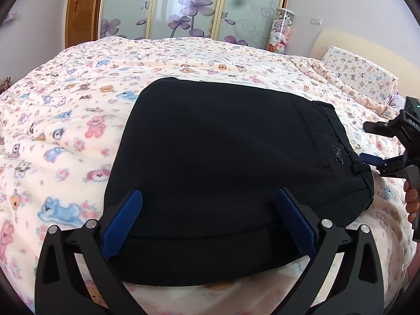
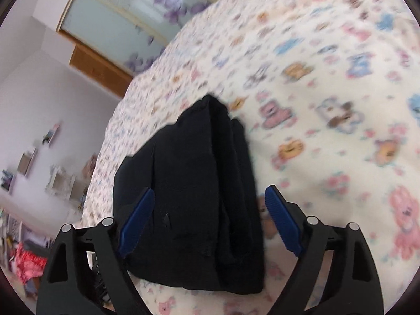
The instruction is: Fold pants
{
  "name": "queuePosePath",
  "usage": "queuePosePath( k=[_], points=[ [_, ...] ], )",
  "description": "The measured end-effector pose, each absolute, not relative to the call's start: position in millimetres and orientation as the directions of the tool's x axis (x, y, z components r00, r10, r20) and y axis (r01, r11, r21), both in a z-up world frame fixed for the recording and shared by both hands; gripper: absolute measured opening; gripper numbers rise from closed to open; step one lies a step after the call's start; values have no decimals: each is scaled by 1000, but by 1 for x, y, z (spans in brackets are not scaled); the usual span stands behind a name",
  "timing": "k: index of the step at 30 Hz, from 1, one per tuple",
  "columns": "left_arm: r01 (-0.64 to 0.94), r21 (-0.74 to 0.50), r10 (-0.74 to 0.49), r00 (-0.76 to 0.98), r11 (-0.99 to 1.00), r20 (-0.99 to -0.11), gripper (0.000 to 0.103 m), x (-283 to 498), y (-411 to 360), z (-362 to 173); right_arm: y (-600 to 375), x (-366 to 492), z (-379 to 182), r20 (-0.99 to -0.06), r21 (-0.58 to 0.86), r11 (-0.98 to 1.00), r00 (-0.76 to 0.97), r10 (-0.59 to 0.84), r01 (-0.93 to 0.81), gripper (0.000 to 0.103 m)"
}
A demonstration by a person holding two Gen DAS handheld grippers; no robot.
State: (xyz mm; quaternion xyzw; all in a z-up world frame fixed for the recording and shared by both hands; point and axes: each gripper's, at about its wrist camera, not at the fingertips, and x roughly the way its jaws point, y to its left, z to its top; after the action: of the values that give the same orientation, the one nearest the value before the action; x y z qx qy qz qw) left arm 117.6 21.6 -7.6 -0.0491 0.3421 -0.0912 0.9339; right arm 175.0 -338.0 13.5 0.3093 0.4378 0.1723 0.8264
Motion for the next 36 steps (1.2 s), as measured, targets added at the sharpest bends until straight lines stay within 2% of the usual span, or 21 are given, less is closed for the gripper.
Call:
queuePosePath(
  k=[6, 12, 15, 16, 18, 19, 20, 22, 24, 27, 32, 36],
  points=[
    [137, -154, -204, 750, 979, -630, 101, 117, 21, -8, -332, 193, -1, -703, 611, 792, 462, 540, 5, 88],
    [136, -155, -204, 749, 979, -630, 101, 118, 22, -8, -322, 202, -11, -650, 672, 737, 414, 638, -80, 88],
    [137, -157, -206, 749, 978, -630, 101, 118, 22, -8, -319, 206, -14, -648, 674, 734, 410, 642, -83, 88],
    [137, -157, -206, 749, 978, -630, 101, 117, 21, -8, -321, 207, -15, -638, 687, 723, 413, 650, -76, 86],
    [136, -158, -206, 749, 978, -630, 101, 118, 21, -8, -320, 206, -12, -633, 691, 719, 416, 653, -75, 69],
    [134, -160, -206, 749, 978, -630, 101, 118, 22, -8, -321, 205, -10, -631, 692, 718, 418, 653, -77, 57],
    [131, -165, -207, 749, 977, -630, 101, 118, 22, -9, -322, 201, -7, -614, 704, 704, 423, 667, -88, 50],
    [125, -170, -206, 747, 977, -632, 101, 118, 22, -10, -319, 198, 1, -582, 717, 685, 431, 690, -130, 47],
    [116, -171, -199, 745, 979, -637, 101, 120, 23, -10, -312, 191, 18, -528, 726, 653, 433, 730, -215, 47],
    [106, -173, -193, 743, 979, -640, 101, 121, 24, -11, -296, 186, 35, -519, 681, 665, 438, 734, -307, 47],
    [122, -192, -217, 750, 974, -625, 101, 117, 27, -8, -302, 196, 17, -583, 673, 707, 435, 686, -214, 47],
    [170, -366, -366, 733, 915, -574, 101, 110, 56, 11, -311, 196, 5, -595, 687, 706, 423, 683, -173, 49]
  ],
)
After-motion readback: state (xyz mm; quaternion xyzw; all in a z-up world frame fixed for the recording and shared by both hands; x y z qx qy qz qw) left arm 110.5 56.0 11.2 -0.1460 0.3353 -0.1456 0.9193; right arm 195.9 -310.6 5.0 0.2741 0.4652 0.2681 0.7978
